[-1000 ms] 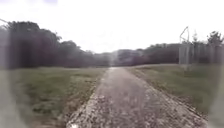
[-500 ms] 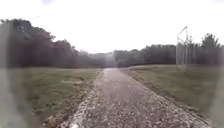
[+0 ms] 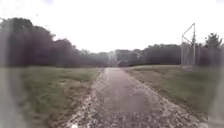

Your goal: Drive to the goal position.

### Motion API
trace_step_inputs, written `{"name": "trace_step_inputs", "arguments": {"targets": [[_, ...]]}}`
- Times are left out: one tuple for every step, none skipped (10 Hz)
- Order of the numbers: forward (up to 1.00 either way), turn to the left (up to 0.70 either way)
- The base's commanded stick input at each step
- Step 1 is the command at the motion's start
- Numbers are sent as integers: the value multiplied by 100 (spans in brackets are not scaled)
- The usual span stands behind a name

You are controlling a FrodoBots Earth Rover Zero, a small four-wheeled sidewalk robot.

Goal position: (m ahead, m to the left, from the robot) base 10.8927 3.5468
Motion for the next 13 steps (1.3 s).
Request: {"name": "trace_step_inputs", "arguments": {"targets": [[85, 0], [85, 0], [85, 0], [85, 0], [85, 0], [85, 0], [85, 0], [85, 0], [85, 0], [85, 0], [85, 0], [85, -14], [85, -32]]}}
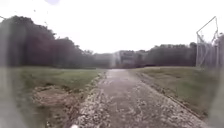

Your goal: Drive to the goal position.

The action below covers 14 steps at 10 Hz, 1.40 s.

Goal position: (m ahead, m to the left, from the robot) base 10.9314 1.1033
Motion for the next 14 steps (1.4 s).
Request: {"name": "trace_step_inputs", "arguments": {"targets": [[85, -21], [85, -9], [85, -1], [85, 0], [85, 0], [85, 0], [85, 0], [85, 0], [85, 0], [85, 0], [85, 0], [85, 0], [85, 0], [85, 0]]}}
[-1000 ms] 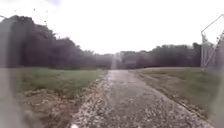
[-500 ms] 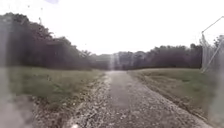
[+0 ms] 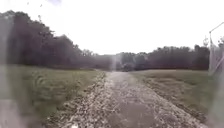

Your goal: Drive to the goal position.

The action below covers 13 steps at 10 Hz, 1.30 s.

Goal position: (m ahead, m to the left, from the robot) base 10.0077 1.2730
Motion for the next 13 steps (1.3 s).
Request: {"name": "trace_step_inputs", "arguments": {"targets": [[85, 0], [85, -33], [85, -34], [85, -34], [85, -3], [85, 0], [85, 0], [85, 0], [85, 0], [85, 0], [85, 0], [85, 0], [85, 0]]}}
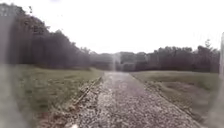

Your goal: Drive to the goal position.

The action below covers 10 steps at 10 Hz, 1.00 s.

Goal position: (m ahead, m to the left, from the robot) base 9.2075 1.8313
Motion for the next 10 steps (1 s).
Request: {"name": "trace_step_inputs", "arguments": {"targets": [[85, 0], [85, 0], [85, 0], [85, 0], [85, 0], [85, 0], [85, 0], [85, 0], [85, -3], [85, -14]]}}
